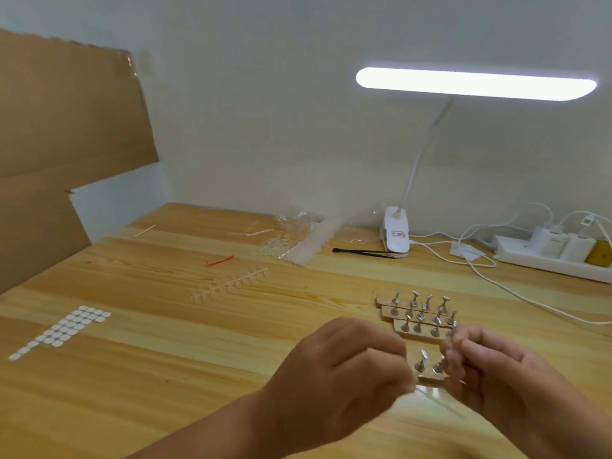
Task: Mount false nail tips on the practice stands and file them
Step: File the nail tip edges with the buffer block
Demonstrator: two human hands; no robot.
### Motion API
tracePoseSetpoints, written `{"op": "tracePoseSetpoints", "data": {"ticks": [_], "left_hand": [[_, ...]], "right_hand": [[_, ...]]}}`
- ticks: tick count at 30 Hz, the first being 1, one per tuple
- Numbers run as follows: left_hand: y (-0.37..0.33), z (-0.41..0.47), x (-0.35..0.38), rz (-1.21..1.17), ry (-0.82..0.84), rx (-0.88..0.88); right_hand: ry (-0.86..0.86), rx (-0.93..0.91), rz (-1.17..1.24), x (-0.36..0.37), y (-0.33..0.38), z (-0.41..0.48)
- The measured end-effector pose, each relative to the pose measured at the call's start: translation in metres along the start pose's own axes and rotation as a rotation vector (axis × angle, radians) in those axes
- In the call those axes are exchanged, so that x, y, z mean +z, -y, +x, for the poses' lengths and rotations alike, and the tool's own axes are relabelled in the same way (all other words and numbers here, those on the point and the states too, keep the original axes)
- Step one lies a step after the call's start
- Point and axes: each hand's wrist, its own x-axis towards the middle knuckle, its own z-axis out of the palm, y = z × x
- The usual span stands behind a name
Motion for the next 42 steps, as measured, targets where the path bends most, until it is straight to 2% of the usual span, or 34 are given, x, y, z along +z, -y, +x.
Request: {"op": "tracePoseSetpoints", "data": {"ticks": [2, 5, 8, 10, 13, 15, 19, 26, 29, 32, 36, 39, 42], "left_hand": [[0.006, 0.003, -0.008, 0.077, -0.03, -0.014], [0.023, 0.011, -0.029, 0.051, -0.206, -0.379], [0.048, 0.014, -0.056, -0.164, -0.527, -0.702], [0.066, 0.007, -0.073, -0.153, -0.673, -0.788], [0.088, -0.01, -0.089, -0.082, -0.724, -0.902], [0.099, -0.019, -0.092, -0.069, -0.692, -1.013], [0.109, -0.028, -0.079, -0.069, -0.444, -1.2], [0.11, -0.028, -0.065, 0.004, -0.175, -1.165], [0.115, -0.034, -0.056, 0.272, 0.066, -1.201], [0.111, -0.036, -0.051, 0.408, 0.118, -1.161], [0.098, -0.031, -0.045, 0.348, 0.044, -0.972], [0.082, -0.022, -0.038, 0.306, 0.103, -0.837], [0.061, -0.015, -0.029, 0.161, 0.183, -0.832]], "right_hand": [[-0.043, 0.036, 0.102, 0.001, 0.001, 0.004], [-0.086, 0.0, 0.138, -0.003, 0.004, 0.006], [-0.128, -0.063, 0.149, -0.001, 0.007, 0.006], [-0.164, -0.094, 0.142, -0.001, 0.007, 0.006], [-0.167, -0.104, 0.12, -0.004, 0.009, 0.006], [-0.155, -0.09, 0.114, -0.007, 0.01, 0.007], [-0.147, -0.091, 0.061, -0.014, 0.013, 0.006], [-0.266, -0.292, -0.298, -0.031, 0.02, 0.004], [-0.35, -0.327, -0.524, -0.04, 0.019, 0.004], [-0.341, -0.385, -0.669, -0.039, 0.023, 0.002], [-0.297, -0.511, -0.907, -0.045, 0.04, -0.006], [-0.231, -0.512, -1.07, -0.048, 0.049, -0.012], [-0.243, -0.506, -1.135, -0.054, 0.033, -0.013]]}}
